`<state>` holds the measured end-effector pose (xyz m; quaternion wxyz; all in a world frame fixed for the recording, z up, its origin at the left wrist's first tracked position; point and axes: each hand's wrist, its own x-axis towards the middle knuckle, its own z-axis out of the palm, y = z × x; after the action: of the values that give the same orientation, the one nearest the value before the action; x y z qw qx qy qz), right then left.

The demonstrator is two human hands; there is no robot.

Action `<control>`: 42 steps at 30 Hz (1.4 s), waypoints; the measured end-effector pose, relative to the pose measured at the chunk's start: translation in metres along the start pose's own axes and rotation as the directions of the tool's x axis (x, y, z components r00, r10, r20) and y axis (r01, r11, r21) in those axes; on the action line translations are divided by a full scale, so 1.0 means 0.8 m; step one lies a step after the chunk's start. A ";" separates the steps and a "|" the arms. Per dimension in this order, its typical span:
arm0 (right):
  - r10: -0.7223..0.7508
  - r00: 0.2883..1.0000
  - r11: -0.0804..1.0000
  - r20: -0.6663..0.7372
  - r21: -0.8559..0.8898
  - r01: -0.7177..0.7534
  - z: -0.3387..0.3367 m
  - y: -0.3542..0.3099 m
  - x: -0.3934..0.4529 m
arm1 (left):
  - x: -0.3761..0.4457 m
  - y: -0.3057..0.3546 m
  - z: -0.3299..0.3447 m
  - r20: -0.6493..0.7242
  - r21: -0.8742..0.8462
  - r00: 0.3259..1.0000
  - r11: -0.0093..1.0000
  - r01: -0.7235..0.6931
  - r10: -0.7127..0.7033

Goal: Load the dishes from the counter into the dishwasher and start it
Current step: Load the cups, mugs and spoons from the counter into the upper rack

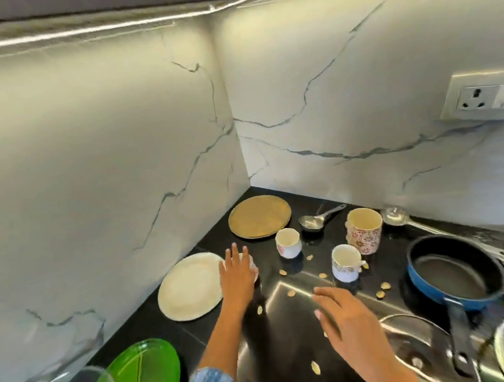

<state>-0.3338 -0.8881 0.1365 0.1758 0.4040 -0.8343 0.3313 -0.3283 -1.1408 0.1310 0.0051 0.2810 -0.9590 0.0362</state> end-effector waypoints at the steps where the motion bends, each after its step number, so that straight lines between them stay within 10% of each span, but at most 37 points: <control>1: -0.004 1.000 1.000 0.005 0.000 0.004 0.004 0.003 0.001 | 0.013 -0.004 0.007 0.029 0.006 1.000 1.000 -0.005 0.005; 13: 0.054 0.997 0.998 0.049 0.026 -0.056 -0.002 0.019 -0.004 | 0.011 0.012 0.003 -0.034 -0.114 0.998 0.992 -0.057 0.053; 24: 0.109 0.987 0.994 -0.119 0.017 -0.108 -0.126 0.019 -0.094 | -0.168 0.138 -0.106 -0.336 -0.144 0.831 0.848 -0.511 0.443; 34: 0.340 0.883 0.921 -0.323 -0.075 -0.382 -0.344 0.017 -0.372 | -0.450 0.372 -0.154 -0.427 -0.248 0.485 0.417 -0.875 0.763; 42: 0.648 0.494 0.593 -0.580 -0.023 -0.805 -0.489 -0.019 -0.670 | -0.722 0.571 -0.105 -0.313 -0.537 0.074 -0.112 -0.836 0.947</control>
<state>0.0160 -0.3245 0.1228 0.2905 -0.1261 -0.8847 0.3422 -0.0889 -0.4401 0.1671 -0.0157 -0.4601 -0.8349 -0.3015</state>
